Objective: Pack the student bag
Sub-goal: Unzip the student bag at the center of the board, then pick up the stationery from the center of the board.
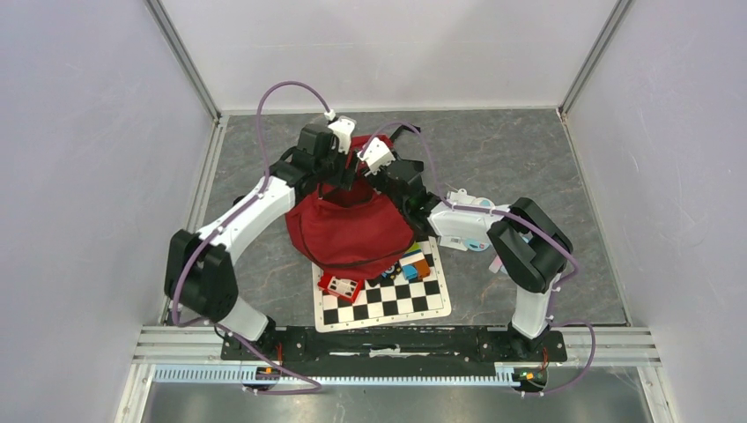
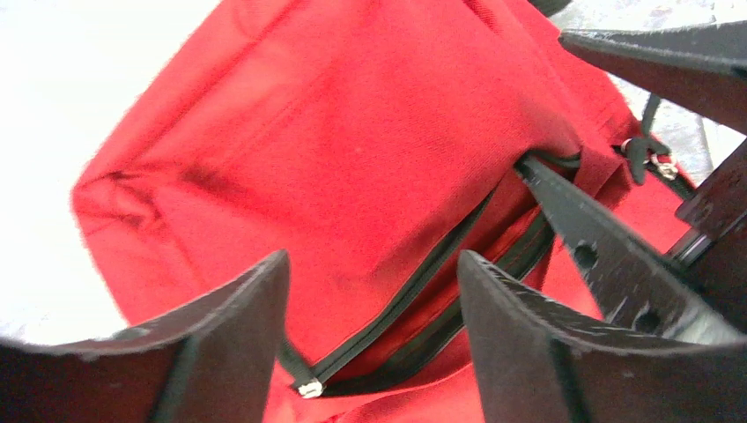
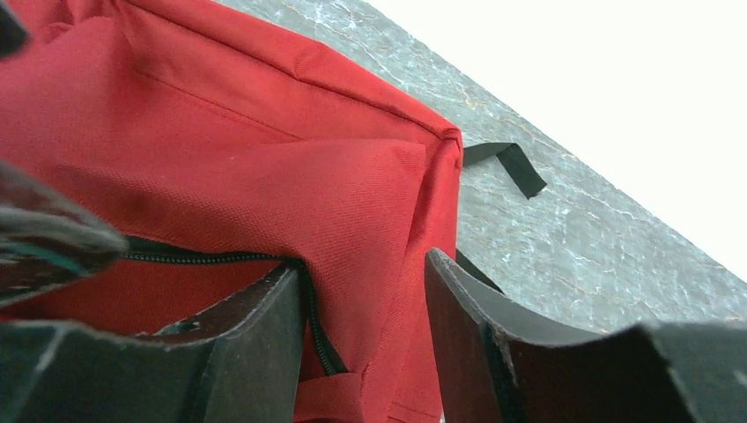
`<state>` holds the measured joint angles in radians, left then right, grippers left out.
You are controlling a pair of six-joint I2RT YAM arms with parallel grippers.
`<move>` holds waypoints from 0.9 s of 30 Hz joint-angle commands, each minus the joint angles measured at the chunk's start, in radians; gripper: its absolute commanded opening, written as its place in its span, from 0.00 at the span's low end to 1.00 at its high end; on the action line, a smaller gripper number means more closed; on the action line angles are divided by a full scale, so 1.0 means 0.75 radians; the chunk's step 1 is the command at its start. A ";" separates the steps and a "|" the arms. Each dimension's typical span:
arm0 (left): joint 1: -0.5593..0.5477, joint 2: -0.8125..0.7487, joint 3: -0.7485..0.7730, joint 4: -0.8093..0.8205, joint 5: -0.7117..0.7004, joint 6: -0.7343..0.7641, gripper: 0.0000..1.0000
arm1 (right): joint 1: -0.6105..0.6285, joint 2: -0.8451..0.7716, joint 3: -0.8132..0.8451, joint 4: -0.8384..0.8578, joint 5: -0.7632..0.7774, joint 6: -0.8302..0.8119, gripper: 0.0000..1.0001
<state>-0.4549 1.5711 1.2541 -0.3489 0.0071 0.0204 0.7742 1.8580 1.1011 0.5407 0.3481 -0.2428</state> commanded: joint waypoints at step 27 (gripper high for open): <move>-0.046 -0.111 -0.323 0.395 -0.296 0.202 0.59 | -0.057 -0.144 0.064 -0.102 -0.229 0.275 0.55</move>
<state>-0.4656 1.4860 0.9977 -0.1246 -0.1455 0.1783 0.7403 1.8275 1.1332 0.4324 0.2073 -0.0677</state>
